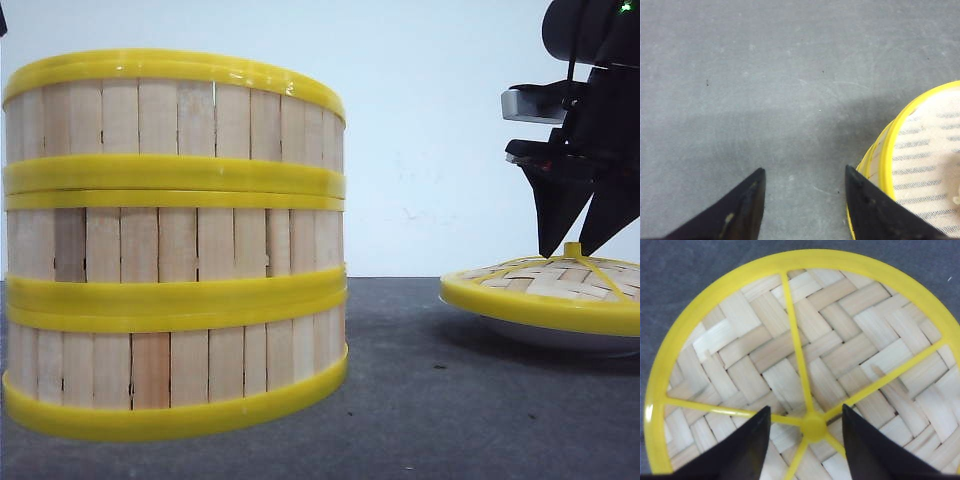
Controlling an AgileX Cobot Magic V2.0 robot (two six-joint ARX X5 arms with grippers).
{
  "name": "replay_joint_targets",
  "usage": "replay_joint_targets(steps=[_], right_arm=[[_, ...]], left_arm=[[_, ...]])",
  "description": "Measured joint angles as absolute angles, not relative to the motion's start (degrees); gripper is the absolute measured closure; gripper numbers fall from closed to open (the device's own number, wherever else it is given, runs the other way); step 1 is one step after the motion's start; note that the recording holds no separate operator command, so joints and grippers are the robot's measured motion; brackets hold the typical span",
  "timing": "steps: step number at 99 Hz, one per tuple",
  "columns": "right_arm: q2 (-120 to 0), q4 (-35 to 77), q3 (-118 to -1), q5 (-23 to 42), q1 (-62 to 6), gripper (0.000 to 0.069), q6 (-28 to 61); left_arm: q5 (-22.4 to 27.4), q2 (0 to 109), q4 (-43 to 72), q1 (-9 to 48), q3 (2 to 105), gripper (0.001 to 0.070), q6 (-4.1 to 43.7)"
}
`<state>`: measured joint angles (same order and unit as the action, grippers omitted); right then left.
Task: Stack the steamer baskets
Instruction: 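Lower the right gripper onto the lid's yellow knob and grasp it, then lift the woven lid off the white plate toward the stack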
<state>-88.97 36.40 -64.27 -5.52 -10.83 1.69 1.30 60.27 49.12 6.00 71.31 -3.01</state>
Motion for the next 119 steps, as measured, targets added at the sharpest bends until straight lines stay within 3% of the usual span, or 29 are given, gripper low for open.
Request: replay_joint_targets(steps=[14,25,75,119], right_arm=[[-88.97,36.29,-64.29,-4.91,-10.81,0.0569,1.69],[-88.97,36.25,-64.34,-4.86,-10.79,0.0619,1.69],[-88.99,38.33,-66.24,-5.28,-10.81,0.0637,1.67],[-88.9,52.9,-89.91,-8.14,-12.99,0.0638,2.42]], left_arm=[[1.3,60.27,49.12,6.0,71.31,0.0412,-3.01],[1.3,60.27,49.12,6.0,71.31,0.0412,-3.01],[1.3,60.27,49.15,6.0,71.31,0.0412,-3.01],[1.3,60.27,49.15,6.0,71.31,0.0412,-3.01]])
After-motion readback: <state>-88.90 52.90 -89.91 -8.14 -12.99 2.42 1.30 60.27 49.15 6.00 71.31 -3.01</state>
